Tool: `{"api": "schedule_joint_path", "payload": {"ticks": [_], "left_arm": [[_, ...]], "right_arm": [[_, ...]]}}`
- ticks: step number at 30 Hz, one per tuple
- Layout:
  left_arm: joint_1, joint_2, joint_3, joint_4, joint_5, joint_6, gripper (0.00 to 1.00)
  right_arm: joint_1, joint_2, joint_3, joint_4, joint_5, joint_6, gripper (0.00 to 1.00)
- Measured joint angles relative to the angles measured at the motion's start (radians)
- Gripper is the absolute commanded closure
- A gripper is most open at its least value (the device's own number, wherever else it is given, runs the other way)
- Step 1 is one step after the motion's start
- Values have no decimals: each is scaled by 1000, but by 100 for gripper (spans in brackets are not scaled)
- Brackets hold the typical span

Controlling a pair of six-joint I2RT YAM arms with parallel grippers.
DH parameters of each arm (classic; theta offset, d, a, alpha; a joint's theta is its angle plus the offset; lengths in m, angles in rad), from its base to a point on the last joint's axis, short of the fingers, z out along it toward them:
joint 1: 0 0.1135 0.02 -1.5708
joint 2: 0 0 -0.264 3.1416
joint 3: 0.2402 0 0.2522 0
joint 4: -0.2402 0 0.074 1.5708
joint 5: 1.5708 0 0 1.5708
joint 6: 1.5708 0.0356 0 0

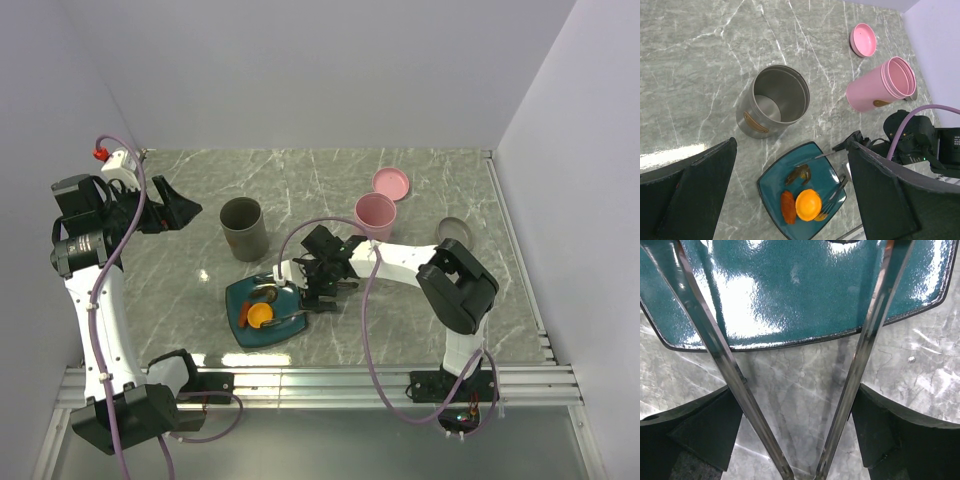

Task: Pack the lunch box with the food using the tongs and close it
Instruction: Pick up the clamp from the plate.

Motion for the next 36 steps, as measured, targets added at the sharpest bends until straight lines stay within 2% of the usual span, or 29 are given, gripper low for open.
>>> {"api": "schedule_joint_path", "payload": {"ticks": [7,22,36], "left_arm": [[0,0,-2,0,0,0,1],[0,0,-7,5,10,-1,1],[0,1,-7,9,23,-13,1]], "right_arm": [[0,-3,-14,12,-21,-11,22],[-53,-77,-35,-31,-76,12,29],[-90,-191,32,-138,-156,49,30]]}}
